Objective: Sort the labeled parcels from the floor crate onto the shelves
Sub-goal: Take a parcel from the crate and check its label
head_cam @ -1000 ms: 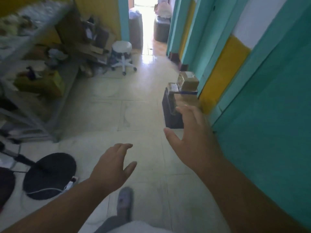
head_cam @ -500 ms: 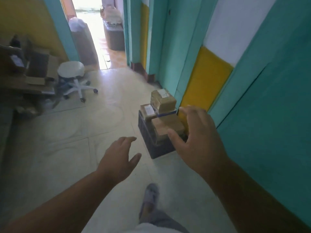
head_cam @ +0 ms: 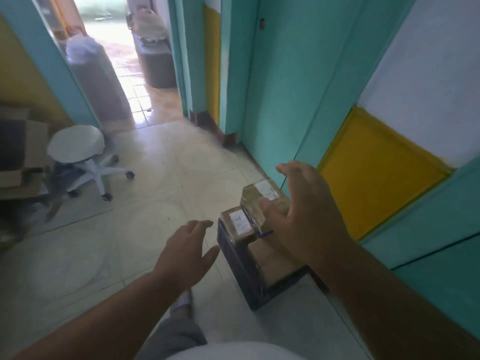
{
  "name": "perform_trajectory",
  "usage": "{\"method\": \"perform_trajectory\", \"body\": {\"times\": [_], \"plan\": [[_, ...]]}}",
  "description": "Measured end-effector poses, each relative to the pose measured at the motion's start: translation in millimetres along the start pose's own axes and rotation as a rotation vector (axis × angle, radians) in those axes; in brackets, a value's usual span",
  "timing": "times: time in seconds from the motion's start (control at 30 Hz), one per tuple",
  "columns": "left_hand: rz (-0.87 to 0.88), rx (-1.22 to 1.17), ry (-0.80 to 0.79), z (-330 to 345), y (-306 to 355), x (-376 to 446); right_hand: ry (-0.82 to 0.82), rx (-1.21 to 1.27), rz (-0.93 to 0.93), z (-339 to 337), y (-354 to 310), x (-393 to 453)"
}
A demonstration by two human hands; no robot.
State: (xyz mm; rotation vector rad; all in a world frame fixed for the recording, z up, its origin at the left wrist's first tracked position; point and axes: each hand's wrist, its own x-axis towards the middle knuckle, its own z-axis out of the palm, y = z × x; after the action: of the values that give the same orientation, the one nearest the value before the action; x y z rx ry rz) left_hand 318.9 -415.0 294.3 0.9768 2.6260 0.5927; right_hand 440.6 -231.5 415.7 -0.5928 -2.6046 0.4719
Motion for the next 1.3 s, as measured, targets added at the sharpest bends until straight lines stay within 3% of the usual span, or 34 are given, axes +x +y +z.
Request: {"method": "perform_trajectory", "body": {"times": [0.27,0.47,0.63,0.73,0.97,1.1,1.3], "plan": [[0.226,0.075,-0.241,-11,-83,235,0.059,-0.124,0.276,128,7,139],[0.264,0.117,-0.452,47,-121,334,0.075,-0.147,0.504,220,41,170],[0.129,0.074,-0.572,164,-153,375,-0.060,-0.067,0.648,332,99,143],[-0.068,-0.022,-0.570,233,-172,394,-0.188,-0.011,0.733,405,137,114],[-0.428,-0.291,-0.621,354,-205,440,-0.247,-0.044,0.865,502,197,72],[-0.619,-0.496,-0.617,391,-216,450,-0.265,-0.021,0.886,524,214,62],[-0.625,-0.676,-0.507,371,-242,444,-0.299,0.027,0.915,537,223,65]]}}
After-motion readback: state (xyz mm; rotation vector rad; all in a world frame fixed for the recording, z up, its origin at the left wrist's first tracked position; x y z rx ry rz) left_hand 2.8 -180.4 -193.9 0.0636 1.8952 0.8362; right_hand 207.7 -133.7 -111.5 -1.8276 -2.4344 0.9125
